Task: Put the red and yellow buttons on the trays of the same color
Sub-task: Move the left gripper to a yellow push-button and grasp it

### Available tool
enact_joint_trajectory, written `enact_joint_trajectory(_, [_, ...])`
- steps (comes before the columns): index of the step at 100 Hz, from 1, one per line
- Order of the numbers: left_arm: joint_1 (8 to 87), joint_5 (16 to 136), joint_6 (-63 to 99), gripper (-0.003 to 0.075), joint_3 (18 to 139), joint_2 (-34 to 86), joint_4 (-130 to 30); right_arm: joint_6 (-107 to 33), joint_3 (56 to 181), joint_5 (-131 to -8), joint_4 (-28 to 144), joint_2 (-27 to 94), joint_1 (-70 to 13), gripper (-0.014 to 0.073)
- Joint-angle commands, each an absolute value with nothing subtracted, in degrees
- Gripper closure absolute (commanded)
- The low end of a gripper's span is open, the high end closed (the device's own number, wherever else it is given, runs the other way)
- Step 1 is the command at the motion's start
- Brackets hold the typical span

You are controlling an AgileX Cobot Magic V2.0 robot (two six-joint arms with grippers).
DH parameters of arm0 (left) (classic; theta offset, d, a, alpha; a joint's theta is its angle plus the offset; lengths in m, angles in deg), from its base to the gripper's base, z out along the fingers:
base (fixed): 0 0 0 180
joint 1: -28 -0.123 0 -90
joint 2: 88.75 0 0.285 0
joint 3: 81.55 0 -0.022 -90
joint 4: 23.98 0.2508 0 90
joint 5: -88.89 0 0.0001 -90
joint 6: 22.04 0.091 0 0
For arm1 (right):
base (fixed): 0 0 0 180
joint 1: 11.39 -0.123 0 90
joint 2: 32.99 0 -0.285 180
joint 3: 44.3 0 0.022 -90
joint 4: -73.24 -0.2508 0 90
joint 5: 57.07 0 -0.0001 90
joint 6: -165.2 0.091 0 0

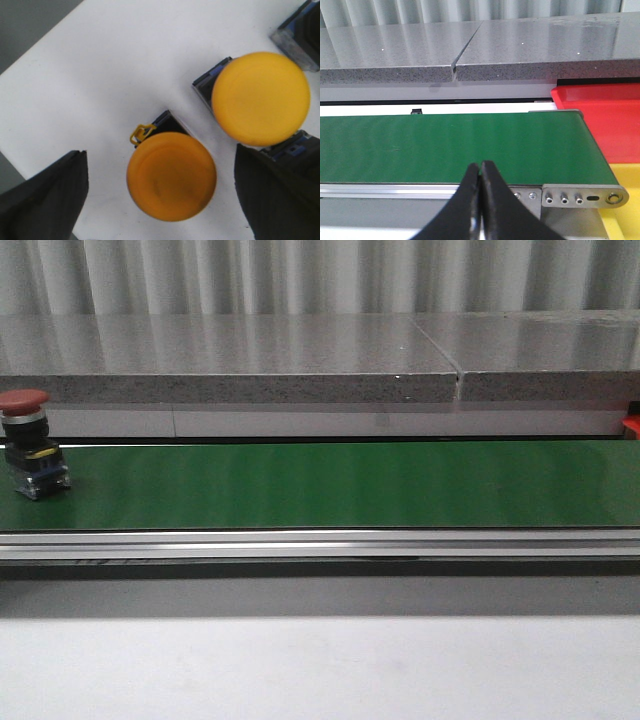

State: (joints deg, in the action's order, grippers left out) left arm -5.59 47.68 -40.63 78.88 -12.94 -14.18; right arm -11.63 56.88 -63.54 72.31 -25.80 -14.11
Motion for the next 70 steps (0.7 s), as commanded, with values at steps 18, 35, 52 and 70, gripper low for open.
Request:
enact_joint_trajectory(18, [-5.24, 51.00, -40.63, 0.0158, 80.51, -13.17, -14.96, -11.76, 57.80, -58.95, 72.46, -26.43, -14.22, 0.0662])
enact_joint_trajectory(35, [-5.24, 52.43, -40.63, 0.0293, 80.51, -13.20, -14.96, -11.76, 57.80, -58.95, 72.46, -26.43, -14.22, 0.0662])
enact_joint_trajectory(52, [-5.24, 52.11, -40.63, 0.0555, 80.51, -12.70, -14.96, -11.76, 57.80, -58.95, 72.46, -26.43, -14.22, 0.0662])
enact_joint_trajectory(70, [-5.24, 50.61, -40.63, 0.0724, 80.51, -10.20, -14.96, -11.76, 57.80, -58.95, 72.46, -26.43, -14.22, 0.0662])
